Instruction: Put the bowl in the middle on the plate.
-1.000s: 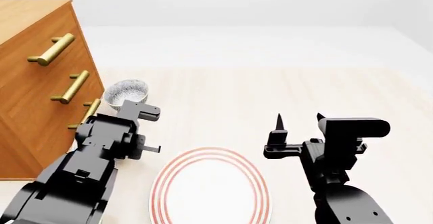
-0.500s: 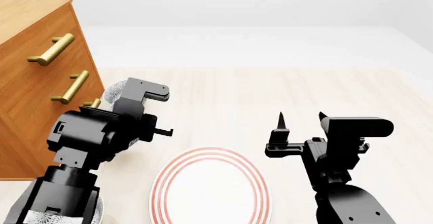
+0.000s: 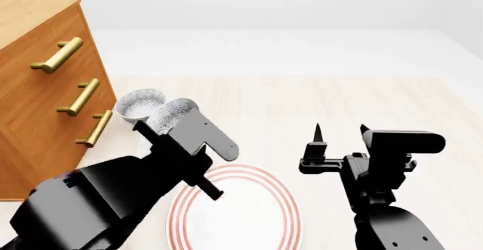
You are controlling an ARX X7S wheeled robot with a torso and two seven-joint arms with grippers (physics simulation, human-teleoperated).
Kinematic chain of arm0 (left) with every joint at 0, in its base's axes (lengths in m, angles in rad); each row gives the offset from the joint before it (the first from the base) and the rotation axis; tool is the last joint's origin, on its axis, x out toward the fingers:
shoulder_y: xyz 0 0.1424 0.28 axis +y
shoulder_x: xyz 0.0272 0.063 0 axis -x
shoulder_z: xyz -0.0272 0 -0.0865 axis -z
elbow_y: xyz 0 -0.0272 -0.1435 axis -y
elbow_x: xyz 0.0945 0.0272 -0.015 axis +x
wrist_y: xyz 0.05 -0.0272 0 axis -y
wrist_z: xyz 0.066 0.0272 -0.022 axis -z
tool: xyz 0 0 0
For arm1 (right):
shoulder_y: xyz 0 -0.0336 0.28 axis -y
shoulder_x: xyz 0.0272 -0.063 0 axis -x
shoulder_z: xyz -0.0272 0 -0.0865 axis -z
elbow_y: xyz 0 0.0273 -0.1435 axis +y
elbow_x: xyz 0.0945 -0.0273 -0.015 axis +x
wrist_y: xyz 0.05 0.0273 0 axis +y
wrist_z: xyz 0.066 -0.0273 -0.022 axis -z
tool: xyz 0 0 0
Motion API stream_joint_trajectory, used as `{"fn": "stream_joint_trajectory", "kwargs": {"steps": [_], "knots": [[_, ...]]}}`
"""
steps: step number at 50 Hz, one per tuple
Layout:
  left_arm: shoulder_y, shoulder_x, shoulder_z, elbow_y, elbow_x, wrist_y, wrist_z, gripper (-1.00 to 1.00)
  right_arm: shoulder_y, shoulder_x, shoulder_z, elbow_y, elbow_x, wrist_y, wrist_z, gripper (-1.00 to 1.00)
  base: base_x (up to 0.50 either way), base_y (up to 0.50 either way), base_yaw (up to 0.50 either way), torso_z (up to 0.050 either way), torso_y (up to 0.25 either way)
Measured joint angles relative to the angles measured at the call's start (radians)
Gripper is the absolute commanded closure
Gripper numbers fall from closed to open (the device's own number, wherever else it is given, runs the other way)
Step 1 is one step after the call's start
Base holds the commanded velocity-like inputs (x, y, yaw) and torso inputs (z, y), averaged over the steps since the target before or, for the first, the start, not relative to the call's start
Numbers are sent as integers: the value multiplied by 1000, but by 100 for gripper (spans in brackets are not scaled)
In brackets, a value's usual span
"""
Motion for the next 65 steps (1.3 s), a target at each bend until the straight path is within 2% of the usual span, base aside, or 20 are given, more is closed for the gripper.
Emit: {"fn": "stream_joint_trajectory", "kwargs": {"steps": [14, 29, 45, 65], "knots": [[-23, -80, 264, 286, -26, -10, -31, 100, 3, 5, 3, -2, 10, 4, 9, -100, 0, 0, 0, 0, 0], [-94, -108, 516, 412, -11, 20, -61, 100, 2, 10, 0, -9, 17, 4, 18, -100, 0, 0, 0, 0, 0], [-138, -115, 728, 415, 19, 70, -78, 100, -6, 15, 3, -16, 28, 0, 25, -100, 0, 0, 0, 0, 0], [-154, -118, 870, 325, 61, 144, -82, 100, -12, 21, 1, -18, 37, -9, 33, -100, 0, 0, 0, 0, 0]]}}
